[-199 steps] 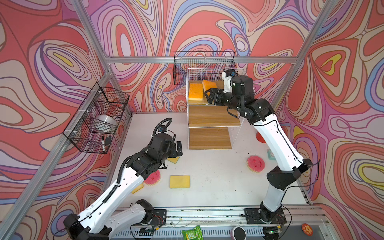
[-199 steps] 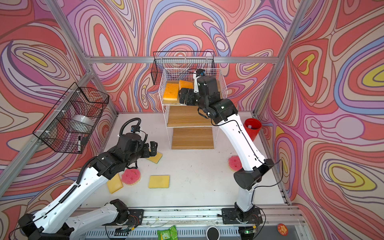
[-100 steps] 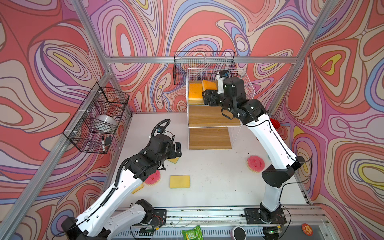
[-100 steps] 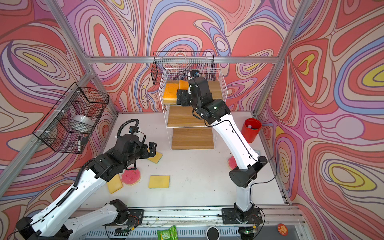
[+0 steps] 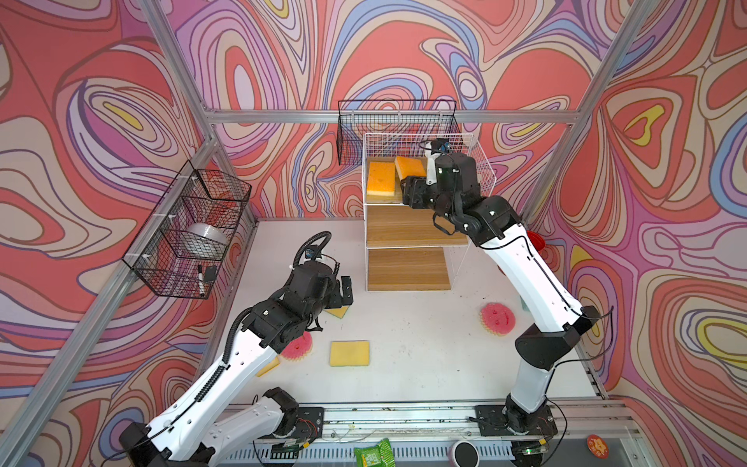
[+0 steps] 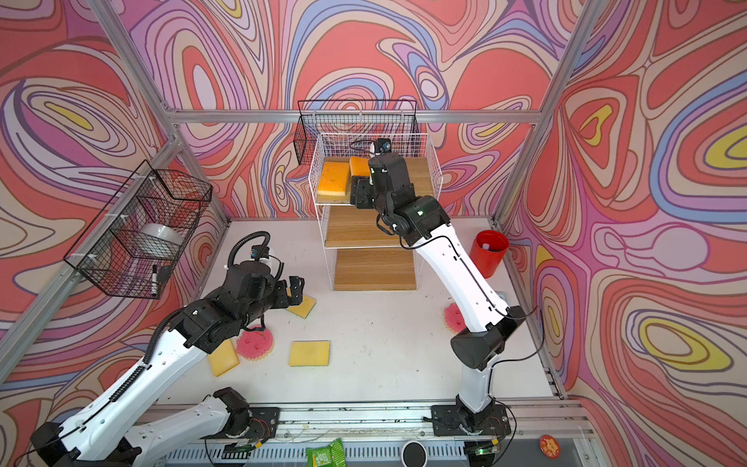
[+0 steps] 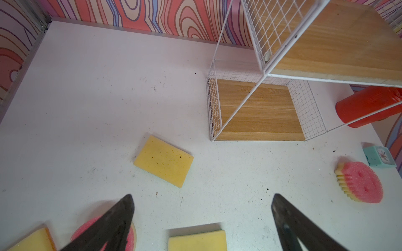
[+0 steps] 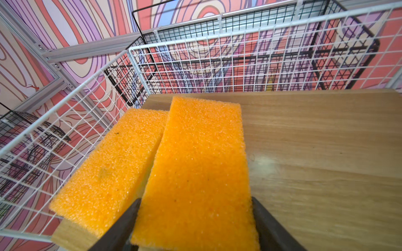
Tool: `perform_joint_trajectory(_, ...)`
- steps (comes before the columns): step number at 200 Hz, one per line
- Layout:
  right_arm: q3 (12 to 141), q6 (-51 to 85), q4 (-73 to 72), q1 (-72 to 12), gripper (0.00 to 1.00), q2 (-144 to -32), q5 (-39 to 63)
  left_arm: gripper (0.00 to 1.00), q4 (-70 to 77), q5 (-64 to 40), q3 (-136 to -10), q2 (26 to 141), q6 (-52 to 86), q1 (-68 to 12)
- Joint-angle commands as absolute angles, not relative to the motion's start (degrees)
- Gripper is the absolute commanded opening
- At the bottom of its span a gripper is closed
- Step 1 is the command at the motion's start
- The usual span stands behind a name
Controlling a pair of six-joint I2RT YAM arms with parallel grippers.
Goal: Arrange cleaning sponges on a shelf
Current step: Pick up the cleaning sponge from the shelf, then place the cleaning sponge at the shelf.
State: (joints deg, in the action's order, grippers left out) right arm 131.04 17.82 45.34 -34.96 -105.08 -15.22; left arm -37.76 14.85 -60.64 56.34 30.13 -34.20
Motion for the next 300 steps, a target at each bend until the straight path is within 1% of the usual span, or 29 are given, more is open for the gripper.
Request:
perform_joint_trajectory(1,128.83,18.06,46.20,-35.02,0.76,-102.95,-17.22,1.00,-37.71,15.60,-60.46,56.16,29.95,-34.45)
perform_joint_trajectory(57,126.75,17.90,44.59,-34.90,0.77,-99.49,-18.98,1.00,-37.71,15.31,-60.21,56.26,30.12,-34.45)
perform_joint_trajectory(90,130.68,16.49,49.68,-34.91,0.78,-101.16,-18.67,1.00,-37.72,15.56,-60.02,55.81,30.11,-34.45)
perform_joint_trajectory(111,133.02,16.08,52.86,-34.90,0.78,-104.38,-18.31,1.00,-37.73,15.47,-59.95,55.55,30.23,-34.45)
perform_joint_trajectory(145,134.02,15.22,54.38,-35.46,0.78,-105.82,-16.82,1.00,-37.71,15.33,-59.60,55.37,30.27,-34.45)
perform_joint_trajectory(176,136.43,14.74,56.18,-36.42,0.83,-108.01,-15.97,1.00,-37.71,15.27,-59.50,55.37,30.49,-34.45)
perform_joint_trajectory(200,134.34,14.63,53.43,-36.48,0.91,-107.33,-12.22,1.00,-37.71,15.32,-59.41,55.28,30.48,-34.45)
perform_joint_trajectory(218,131.86,14.85,50.71,-36.47,0.94,-105.82,-9.78,1.00,-37.71,15.54,-59.26,55.20,30.39,-34.45)
perform_joint_trajectory(259,130.36,14.96,49.18,-36.51,0.96,-104.71,-8.73,1.00,-37.53,15.52,-58.97,55.04,30.37,-34.45)
perform_joint_trajectory(300,127.06,15.80,46.33,-36.34,0.98,-101.07,-10.42,1.00,-37.44,15.47,-59.08,55.11,30.29,-34.45)
